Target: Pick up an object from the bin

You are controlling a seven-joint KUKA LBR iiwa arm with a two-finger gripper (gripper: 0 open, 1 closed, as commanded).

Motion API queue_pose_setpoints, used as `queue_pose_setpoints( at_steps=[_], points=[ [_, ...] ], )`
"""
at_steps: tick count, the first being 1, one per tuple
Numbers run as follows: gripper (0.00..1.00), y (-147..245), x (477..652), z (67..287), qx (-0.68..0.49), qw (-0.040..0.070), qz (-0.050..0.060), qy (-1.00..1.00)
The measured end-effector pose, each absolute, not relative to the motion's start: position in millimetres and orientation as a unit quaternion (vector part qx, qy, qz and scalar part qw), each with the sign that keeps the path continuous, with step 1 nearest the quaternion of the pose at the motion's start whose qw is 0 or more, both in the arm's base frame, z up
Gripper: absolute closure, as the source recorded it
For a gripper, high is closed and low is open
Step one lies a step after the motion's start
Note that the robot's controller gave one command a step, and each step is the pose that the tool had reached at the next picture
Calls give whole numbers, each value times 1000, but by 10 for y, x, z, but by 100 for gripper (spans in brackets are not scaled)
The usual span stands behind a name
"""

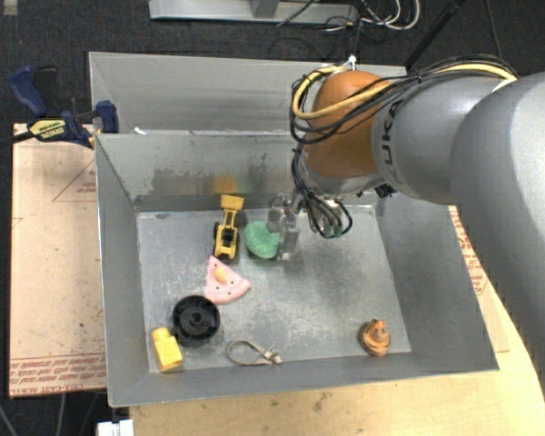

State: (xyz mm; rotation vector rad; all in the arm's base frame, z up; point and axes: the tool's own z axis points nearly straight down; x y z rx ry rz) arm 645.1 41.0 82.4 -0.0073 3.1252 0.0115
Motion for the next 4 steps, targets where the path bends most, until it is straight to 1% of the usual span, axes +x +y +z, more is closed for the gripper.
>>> queue_pose_setpoints(
  at_steps=[1,2,3,4],
  points=[
    [100,239,6486,1099,44,6,1,999],
    [100,182,6480,809,29,4,1,1000],
    [100,240,6387,1243,21,-1,0,1000],
    [100,458,6467,1357,16,8,1,1000]
  ],
)
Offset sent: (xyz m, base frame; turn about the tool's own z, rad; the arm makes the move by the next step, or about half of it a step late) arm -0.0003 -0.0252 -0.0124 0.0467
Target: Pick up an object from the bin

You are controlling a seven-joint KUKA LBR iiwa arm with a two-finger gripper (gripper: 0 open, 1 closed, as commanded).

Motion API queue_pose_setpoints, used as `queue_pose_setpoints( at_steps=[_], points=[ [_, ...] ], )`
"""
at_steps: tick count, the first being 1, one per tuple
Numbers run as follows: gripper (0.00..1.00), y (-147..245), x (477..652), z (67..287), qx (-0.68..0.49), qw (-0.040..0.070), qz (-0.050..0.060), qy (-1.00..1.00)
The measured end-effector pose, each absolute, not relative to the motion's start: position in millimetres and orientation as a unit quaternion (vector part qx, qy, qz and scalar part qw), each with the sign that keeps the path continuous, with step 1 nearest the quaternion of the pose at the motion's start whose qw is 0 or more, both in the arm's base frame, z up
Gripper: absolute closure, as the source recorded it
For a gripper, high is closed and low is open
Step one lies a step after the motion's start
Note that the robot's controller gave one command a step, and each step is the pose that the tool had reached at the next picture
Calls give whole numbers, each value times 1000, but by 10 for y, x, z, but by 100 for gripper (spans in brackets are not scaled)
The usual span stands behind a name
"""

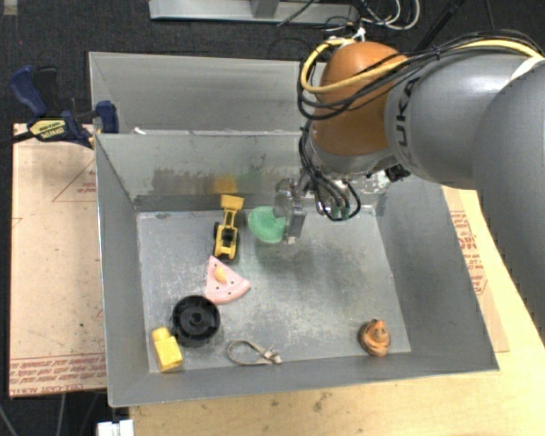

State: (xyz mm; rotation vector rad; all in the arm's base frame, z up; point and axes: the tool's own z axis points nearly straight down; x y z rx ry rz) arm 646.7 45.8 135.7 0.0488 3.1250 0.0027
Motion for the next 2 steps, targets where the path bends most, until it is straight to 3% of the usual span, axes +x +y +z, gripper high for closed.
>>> queue_pose_setpoints(
  at_steps=[1,2],
  points=[
    [100,609,6109,1494,-2,-6,0,1000],
    [100,487,6210,2153,-8,1,1,1000]
  ],
)
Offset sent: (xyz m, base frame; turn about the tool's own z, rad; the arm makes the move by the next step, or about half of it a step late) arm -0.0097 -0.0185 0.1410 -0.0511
